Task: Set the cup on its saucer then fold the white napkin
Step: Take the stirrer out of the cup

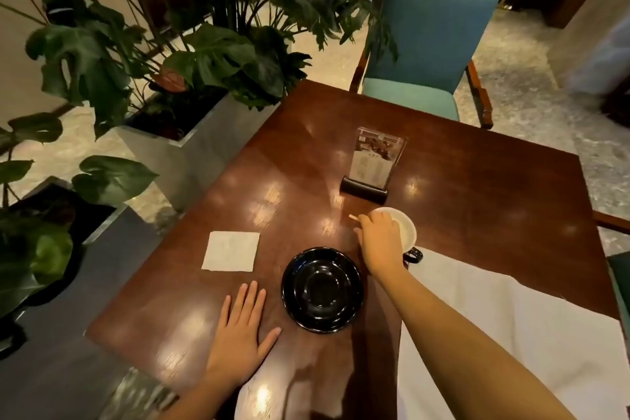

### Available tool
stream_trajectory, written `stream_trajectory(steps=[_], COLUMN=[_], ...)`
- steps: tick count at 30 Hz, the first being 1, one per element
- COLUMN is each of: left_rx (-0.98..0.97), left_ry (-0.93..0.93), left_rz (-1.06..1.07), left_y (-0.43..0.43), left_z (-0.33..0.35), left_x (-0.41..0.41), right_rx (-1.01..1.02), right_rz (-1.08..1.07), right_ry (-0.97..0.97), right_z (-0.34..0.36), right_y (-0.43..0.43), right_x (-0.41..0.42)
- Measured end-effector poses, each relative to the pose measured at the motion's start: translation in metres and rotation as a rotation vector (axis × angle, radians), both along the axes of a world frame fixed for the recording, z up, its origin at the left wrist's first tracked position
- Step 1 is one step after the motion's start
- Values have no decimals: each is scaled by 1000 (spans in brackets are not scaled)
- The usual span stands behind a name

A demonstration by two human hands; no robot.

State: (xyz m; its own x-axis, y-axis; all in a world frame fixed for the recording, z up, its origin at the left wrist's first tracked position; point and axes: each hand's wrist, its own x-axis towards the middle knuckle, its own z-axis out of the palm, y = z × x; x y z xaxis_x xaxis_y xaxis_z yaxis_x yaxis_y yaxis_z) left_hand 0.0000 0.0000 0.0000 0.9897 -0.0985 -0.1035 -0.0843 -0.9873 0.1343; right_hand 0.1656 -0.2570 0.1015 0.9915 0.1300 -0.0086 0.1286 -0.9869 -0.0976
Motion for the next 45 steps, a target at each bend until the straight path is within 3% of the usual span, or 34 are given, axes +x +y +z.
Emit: stream_trajectory(steps=[14,25,39,45], left_rx=[14,7,-43,-129], left_ry=[43,29,92,-7], left_rz=[13,1,-6,46], left_y=[-1,-1,3,23], left_z=[5,7,8,18], left_x=[-2,-2,1,-6], right_rx=[148,692,797,1154], right_rz=[-48,-425,-478,-590], right_ry=[-162,-77,-269,-198], right_z=[21,24,44,50], right_y=[-8,-54,-61,-20], right_x=[10,-34,-76,-88])
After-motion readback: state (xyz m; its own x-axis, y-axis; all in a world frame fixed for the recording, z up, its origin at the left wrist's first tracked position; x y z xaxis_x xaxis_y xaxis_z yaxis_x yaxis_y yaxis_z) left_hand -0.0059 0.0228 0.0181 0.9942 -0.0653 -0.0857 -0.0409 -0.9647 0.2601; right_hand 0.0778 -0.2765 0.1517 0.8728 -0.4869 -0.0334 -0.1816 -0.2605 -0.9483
